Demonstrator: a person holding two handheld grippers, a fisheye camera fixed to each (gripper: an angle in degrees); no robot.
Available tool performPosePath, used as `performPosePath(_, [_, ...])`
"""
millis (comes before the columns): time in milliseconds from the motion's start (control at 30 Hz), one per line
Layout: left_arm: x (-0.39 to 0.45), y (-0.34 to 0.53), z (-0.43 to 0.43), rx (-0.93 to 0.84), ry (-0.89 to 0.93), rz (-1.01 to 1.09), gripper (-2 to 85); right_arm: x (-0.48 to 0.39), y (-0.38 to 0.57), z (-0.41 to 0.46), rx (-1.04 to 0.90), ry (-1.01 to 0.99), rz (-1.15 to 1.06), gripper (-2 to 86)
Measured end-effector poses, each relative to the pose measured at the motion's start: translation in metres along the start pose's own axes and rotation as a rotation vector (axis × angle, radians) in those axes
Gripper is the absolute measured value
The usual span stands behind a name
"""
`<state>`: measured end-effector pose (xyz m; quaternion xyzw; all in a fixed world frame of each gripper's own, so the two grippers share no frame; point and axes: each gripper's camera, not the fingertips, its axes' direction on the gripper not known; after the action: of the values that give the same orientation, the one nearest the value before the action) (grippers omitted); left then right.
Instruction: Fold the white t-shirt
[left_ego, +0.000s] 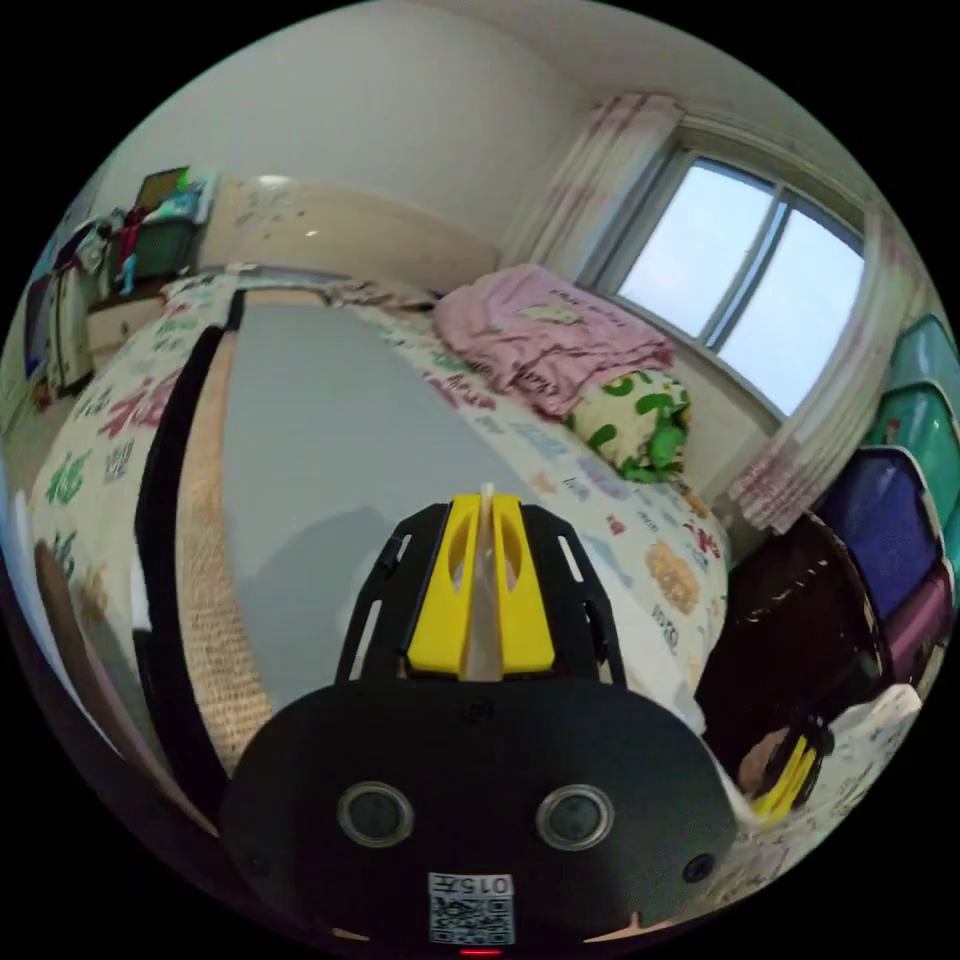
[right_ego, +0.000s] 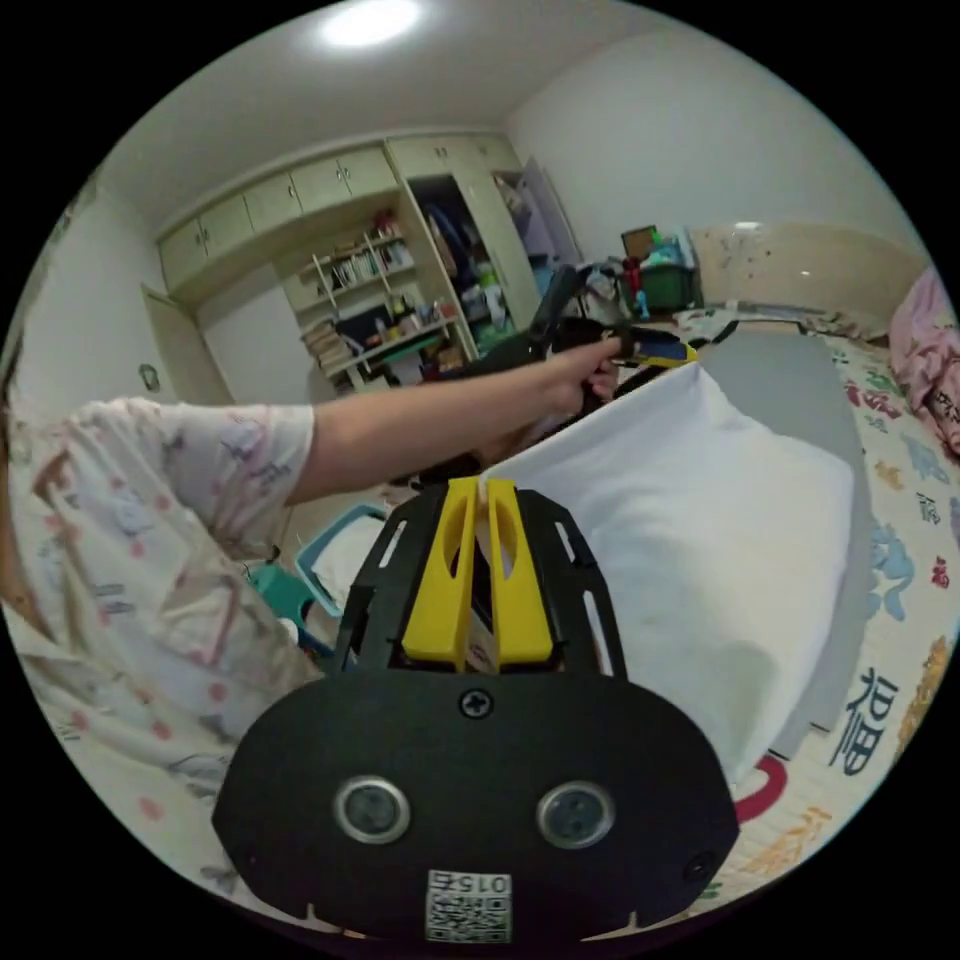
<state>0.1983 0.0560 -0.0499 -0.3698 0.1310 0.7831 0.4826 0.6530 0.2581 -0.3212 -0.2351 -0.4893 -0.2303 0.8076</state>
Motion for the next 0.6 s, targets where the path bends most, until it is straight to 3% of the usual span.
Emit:
performPosePath(200, [-0.033,0.033,-0.008,-0.030,-0.107,-0.128,0.6,0.001,0.055,0.080,-0.163,-0.013,0.044,1.6])
performPosePath(333, [-0.010,0.029,-0.042,-0.026,-0.298,-0.108,1.6,-0.001,0.077,0.103,-0.213,-0.031,0.056,3.9])
performPosePath(500, [0.054,0.060,-0.112,0.054,-0.041,0.012,5.2,-0.022,0.103,0.057,-0.172,-0.141,-0.078,11.9])
performPosePath(600, [0.120,0.120,-0.163,0.042,0.104,0.217,6.2,-0.015,0.129,-0.021,-0.084,-0.028,-0.141,12.3])
